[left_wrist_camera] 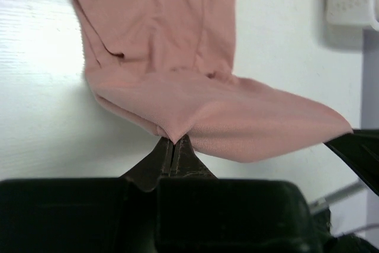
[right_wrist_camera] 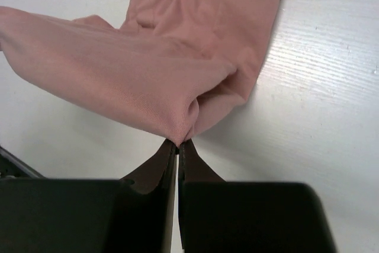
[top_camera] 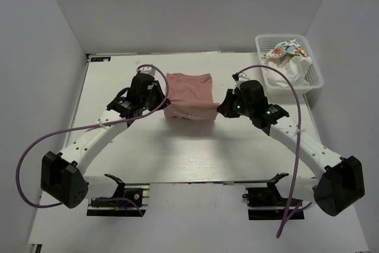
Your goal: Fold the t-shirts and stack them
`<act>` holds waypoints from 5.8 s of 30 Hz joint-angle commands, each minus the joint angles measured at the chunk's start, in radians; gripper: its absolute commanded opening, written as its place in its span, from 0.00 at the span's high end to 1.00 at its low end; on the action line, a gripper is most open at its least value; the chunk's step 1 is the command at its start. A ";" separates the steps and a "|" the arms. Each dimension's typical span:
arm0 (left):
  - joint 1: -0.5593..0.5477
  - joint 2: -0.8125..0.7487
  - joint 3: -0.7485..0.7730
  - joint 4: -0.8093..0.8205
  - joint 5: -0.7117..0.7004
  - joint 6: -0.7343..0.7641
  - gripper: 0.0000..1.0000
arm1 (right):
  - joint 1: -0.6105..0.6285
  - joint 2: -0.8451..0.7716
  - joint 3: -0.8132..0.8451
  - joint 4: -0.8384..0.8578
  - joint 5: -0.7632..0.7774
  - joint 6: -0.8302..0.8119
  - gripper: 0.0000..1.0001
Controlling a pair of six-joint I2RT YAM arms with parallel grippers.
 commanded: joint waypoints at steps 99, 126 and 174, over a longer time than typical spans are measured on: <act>0.216 0.780 0.555 0.010 0.029 0.108 0.00 | -0.227 0.376 -0.056 0.894 -0.414 0.133 0.10; 0.285 1.050 0.816 -0.257 -0.348 0.514 1.00 | -0.227 0.010 -0.254 0.514 -0.065 -0.044 0.10; 0.705 1.300 1.261 -0.004 -0.595 0.794 0.46 | -0.229 0.299 0.091 0.302 -0.111 -0.107 0.10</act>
